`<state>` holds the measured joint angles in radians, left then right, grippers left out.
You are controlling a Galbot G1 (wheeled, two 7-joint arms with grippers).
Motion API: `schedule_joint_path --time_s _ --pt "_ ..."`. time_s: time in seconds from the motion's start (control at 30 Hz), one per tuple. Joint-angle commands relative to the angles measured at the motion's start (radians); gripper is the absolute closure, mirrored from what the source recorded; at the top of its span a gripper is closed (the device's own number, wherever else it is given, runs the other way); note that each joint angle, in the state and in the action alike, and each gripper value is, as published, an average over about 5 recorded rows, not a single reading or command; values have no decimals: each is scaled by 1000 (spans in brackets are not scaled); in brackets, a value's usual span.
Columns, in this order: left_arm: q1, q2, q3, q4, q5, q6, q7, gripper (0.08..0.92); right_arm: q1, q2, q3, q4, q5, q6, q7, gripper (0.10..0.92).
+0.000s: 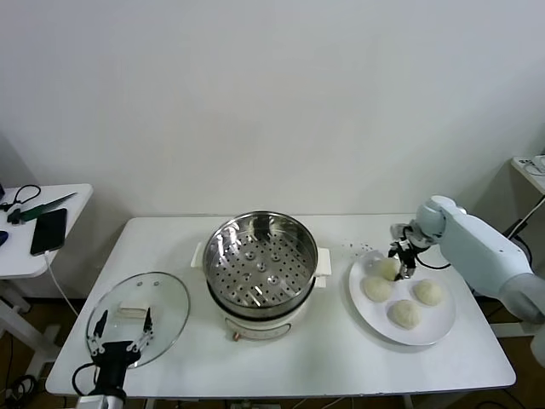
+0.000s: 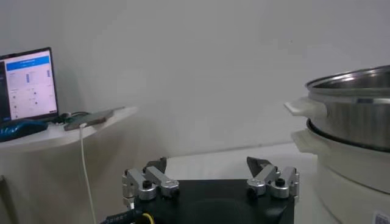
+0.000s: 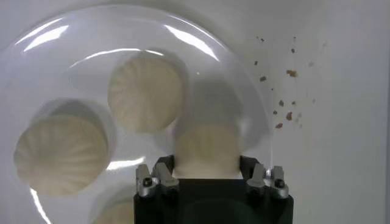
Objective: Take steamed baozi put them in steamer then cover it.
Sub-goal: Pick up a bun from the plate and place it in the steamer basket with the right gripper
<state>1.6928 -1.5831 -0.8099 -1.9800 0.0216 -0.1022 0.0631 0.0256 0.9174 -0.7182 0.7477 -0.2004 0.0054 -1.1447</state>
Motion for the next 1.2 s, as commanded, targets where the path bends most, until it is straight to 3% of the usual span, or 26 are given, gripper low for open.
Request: schedule_joint_path --time_s 0.03,0.27,0.47,0.7,1.2 --pt "6 1 0 -5 -5 -1 0 177 104 -53 -113 123 117 13 -10 338" --pt "11 2 0 -8 -7 -5 -8 177 423 -88 -373 336 281 80 -34 338" --pt "15 0 3 -11 -7 -7 -8 177 620 -15 -482 445 271 200 -54 338" --pt "27 0 8 -13 -14 -9 -9 177 667 126 -473 499 180 334 -66 338" --pt "42 6 14 -26 -19 -9 -6 177 468 416 -384 474 -201 570 -30 330"
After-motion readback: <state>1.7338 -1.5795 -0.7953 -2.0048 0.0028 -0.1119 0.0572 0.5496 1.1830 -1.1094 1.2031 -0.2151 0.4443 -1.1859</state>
